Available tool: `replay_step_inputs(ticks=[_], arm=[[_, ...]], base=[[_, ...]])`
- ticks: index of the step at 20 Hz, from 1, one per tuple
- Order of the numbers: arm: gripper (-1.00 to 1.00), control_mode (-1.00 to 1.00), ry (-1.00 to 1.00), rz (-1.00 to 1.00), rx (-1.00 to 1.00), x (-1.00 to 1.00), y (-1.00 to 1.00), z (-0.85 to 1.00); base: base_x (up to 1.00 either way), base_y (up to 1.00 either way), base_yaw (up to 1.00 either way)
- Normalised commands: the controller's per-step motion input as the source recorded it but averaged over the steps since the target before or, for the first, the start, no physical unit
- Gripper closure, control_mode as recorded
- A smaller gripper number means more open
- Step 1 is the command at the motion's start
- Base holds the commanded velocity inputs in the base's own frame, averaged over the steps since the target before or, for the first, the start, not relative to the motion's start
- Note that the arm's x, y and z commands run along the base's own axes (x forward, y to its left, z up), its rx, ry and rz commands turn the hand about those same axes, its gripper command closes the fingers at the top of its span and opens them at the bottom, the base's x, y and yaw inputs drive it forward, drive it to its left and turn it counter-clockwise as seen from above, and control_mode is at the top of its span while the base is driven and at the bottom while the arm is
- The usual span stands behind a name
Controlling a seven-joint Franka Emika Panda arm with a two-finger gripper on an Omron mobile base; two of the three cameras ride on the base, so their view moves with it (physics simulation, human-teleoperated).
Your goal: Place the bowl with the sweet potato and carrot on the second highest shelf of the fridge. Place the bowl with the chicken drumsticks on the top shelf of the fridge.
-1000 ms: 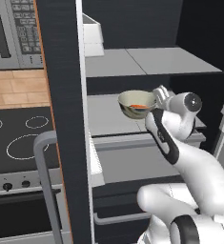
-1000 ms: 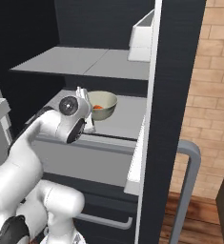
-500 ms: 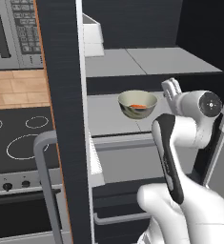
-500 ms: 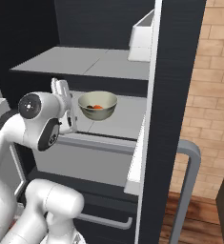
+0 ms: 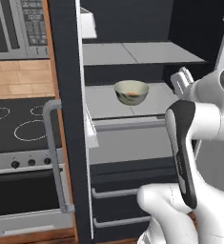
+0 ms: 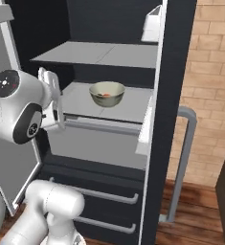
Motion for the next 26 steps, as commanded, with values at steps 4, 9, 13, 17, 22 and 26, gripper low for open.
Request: replay_step_inputs(ticks=[4, 9, 13, 17, 22, 26], arm=[[-1.00, 1.00, 0.00, 0.00, 0.00, 0.00, 0.00, 0.00], [-1.00, 1.00, 0.00, 0.00, 0.00, 0.00, 0.00, 0.00], [-1.00, 1.00, 0.00, 0.00, 0.00, 0.00, 0.00, 0.00], [-1.00, 1.00, 0.00, 0.00, 0.00, 0.00, 0.00, 0.00], [-1.00, 1.00, 0.00, 0.00, 0.00, 0.00, 0.00, 0.00], [-1.00, 1.00, 0.00, 0.00, 0.00, 0.00, 0.00, 0.00]], base=[[-1.00, 0.38, 0.15], [-1.00, 0.90, 0.35], [-0.65, 1.00, 0.53], [0.01, 1.00, 0.52], [0.91, 1.00, 0.26], [1.00, 1.00, 0.06]])
